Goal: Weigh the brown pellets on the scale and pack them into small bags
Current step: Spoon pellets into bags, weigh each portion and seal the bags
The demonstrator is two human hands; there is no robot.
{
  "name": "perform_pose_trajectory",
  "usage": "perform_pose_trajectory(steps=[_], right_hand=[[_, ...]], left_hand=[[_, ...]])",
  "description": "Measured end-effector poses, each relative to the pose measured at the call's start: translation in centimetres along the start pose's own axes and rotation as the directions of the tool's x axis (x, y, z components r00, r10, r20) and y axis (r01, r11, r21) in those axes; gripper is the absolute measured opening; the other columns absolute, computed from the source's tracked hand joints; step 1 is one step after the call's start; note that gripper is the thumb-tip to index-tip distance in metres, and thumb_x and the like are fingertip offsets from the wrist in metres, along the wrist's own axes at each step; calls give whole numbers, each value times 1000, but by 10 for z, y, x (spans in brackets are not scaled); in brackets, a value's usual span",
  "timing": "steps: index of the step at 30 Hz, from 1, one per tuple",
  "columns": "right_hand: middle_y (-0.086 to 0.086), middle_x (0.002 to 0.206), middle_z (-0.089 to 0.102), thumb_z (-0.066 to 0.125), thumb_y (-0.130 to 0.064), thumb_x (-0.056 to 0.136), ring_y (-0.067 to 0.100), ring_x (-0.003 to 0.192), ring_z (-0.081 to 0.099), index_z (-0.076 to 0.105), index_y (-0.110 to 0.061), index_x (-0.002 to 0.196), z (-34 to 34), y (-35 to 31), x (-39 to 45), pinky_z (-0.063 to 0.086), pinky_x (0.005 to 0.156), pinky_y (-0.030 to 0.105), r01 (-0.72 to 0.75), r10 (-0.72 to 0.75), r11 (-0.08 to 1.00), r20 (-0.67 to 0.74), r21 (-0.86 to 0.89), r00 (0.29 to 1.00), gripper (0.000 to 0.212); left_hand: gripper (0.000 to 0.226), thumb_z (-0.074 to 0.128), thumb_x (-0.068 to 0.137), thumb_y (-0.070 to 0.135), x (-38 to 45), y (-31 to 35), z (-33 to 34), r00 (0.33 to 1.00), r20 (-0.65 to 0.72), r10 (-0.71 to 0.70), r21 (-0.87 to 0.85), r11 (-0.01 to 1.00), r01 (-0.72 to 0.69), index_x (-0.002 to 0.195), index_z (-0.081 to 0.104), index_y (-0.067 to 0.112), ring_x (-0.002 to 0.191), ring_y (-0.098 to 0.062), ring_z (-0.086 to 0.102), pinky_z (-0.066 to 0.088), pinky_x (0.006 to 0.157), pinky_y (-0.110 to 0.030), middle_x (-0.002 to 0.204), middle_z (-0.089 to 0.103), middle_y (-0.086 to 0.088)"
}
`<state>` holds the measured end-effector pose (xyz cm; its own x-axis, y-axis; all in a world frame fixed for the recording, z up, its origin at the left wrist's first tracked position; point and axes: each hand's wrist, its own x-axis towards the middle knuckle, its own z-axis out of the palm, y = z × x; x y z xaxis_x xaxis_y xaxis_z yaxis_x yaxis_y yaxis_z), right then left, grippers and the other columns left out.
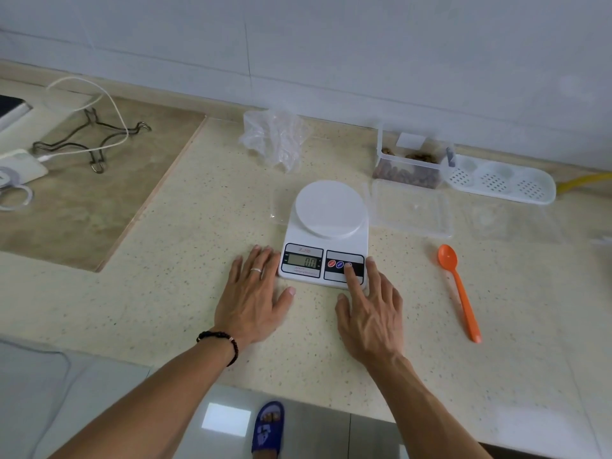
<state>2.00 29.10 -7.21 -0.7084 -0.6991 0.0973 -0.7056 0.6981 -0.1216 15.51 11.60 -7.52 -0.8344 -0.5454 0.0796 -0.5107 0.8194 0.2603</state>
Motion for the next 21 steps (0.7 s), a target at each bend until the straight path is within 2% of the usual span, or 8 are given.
perform_pose_trajectory(steps=[6, 10, 15, 18, 21], right_hand=[[14, 156, 27, 41, -43, 94, 30, 135, 36, 31, -26, 147, -1, 1, 0, 33, 109, 45, 6, -6, 1000, -9, -1, 1000, 57], [15, 156, 28, 42, -42, 93, 30, 135, 37, 29, -22, 147, -3, 1, 0, 33, 109, 44, -1, 2, 1000, -5, 27, 1000, 59], [15, 154, 32, 36, -40, 94, 31, 134, 41, 25, -16, 147, -17, 9, -1, 35, 108, 44, -19, 17, 996, 20, 84, 1000, 59], [17, 147, 43, 32, -40, 94, 35, 130, 45, 40, -7, 142, -34, 38, 5, 40, 103, 47, -112, 115, 992, -40, 56, 993, 58], [18, 141, 48, 44, -33, 92, 38, 124, 47, 48, -4, 136, -51, 80, 8, 44, 96, 48, -279, 280, 960, -62, 22, 958, 53]], left_hand=[[72, 30, 91, 56, 0, 0, 1, 1000, -11, 8, -16, 1000, -8, 150, 22, 14, 149, -21, 10, 8, 122, -45, 158, 23, -5], [64, 37, 92, 46, -8, 4, -4, 997, -71, 19, -32, 999, -21, 145, 33, 10, 148, -26, 13, 11, 120, -48, 156, 28, -9], [61, 37, 92, 43, 1, 29, -17, 988, -35, 152, 14, 988, -151, 142, 38, 8, 147, -26, 15, 19, 118, -52, 154, 32, -10], [59, 38, 91, 43, 25, 56, -23, 959, -46, 281, 41, 959, -279, 137, 46, 6, 143, -29, 24, 26, 114, -54, 147, 41, -12], [59, 38, 90, 42, 47, 86, -19, 938, -13, 347, 52, 937, -346, 135, 49, 6, 143, -28, 24, 25, 114, -55, 145, 45, -11]])
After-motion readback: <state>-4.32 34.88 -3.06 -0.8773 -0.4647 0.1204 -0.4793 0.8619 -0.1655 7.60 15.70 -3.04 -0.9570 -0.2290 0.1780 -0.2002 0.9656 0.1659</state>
